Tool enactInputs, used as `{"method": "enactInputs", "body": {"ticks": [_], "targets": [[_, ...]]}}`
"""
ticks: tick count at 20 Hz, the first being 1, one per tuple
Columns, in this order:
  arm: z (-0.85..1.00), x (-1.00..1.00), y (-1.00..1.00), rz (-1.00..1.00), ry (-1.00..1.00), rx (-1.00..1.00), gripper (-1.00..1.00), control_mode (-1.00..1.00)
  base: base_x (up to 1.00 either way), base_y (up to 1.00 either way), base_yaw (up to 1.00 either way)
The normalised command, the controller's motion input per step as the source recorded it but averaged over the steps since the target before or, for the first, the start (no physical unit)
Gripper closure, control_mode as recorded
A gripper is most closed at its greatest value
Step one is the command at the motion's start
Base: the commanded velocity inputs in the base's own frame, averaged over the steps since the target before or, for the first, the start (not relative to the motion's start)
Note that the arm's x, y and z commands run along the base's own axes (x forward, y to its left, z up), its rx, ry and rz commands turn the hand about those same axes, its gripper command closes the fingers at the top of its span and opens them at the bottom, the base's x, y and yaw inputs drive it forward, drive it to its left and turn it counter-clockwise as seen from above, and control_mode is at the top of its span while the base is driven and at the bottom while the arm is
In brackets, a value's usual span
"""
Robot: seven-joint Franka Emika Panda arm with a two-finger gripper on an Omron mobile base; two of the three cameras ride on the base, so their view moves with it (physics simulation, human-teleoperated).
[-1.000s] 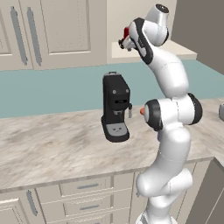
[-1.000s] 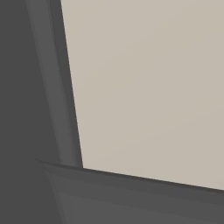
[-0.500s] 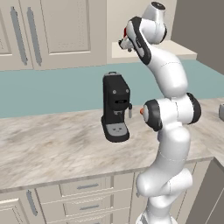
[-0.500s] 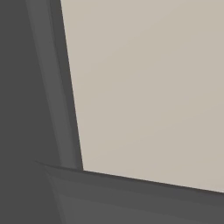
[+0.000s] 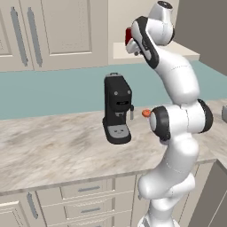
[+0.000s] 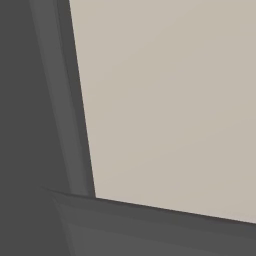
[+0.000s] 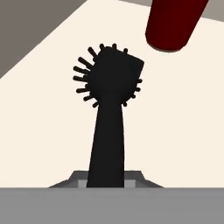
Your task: Pick the dish brush and soap dispenser from the cabinet and place them on the counter.
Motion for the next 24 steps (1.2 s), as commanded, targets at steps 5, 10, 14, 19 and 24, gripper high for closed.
{"method": "enactInputs", "body": {"ticks": [5,10,14,19,24], "targets": [[-0.59,-0.87,-0.15,0.08,0.0,-0.04,1.0,-1.0,0.0,0.0,0.0],[-0.52,-0.96,-0.13,0.09,-0.04,-0.06,1.0,-1.0,0.0,0.0,0.0],[-0.38,-1.0,-0.29,0.09,-0.02,-0.04,1.0,-1.0,0.0,0.0,0.0],[-0.08,-0.76,-0.25,0.06,0.14,0.0,1.0,-1.0,0.0,0.0,0.0],[0.0,-0.49,-0.2,0.07,0.51,0.0,1.0,-1.0,0.0,0.0,0.0]]}}
